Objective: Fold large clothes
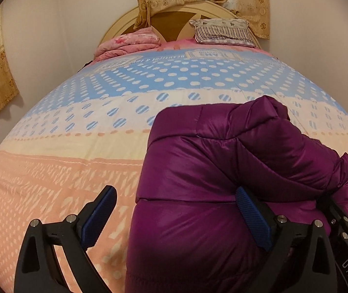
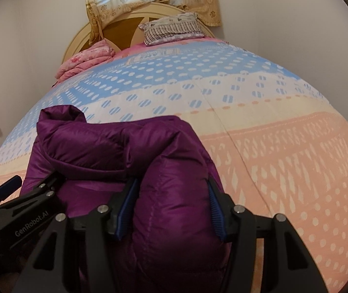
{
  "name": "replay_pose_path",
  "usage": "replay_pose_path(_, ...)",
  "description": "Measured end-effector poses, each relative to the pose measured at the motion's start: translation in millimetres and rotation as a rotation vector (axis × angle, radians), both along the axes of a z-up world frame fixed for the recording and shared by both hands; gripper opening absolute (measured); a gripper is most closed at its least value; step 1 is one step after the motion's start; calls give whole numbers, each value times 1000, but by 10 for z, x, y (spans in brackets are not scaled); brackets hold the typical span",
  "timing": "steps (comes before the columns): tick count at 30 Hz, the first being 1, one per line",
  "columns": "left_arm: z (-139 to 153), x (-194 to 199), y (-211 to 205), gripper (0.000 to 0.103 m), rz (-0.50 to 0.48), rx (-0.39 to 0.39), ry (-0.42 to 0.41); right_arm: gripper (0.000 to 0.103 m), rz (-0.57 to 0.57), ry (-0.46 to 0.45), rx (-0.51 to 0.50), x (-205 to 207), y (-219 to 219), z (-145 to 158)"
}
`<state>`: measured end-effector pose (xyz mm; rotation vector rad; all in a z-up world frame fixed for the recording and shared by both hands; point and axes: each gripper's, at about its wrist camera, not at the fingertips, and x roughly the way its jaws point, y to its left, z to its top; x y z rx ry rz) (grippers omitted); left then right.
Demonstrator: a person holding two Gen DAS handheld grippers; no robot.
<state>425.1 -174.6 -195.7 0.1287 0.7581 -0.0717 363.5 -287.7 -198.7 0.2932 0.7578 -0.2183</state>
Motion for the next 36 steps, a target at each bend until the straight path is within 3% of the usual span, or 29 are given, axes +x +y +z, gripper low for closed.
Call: replay_pose_path(36, -188, 123, -109, 102, -2, 42, 61, 61, -4, 75, 24, 105, -70, -189)
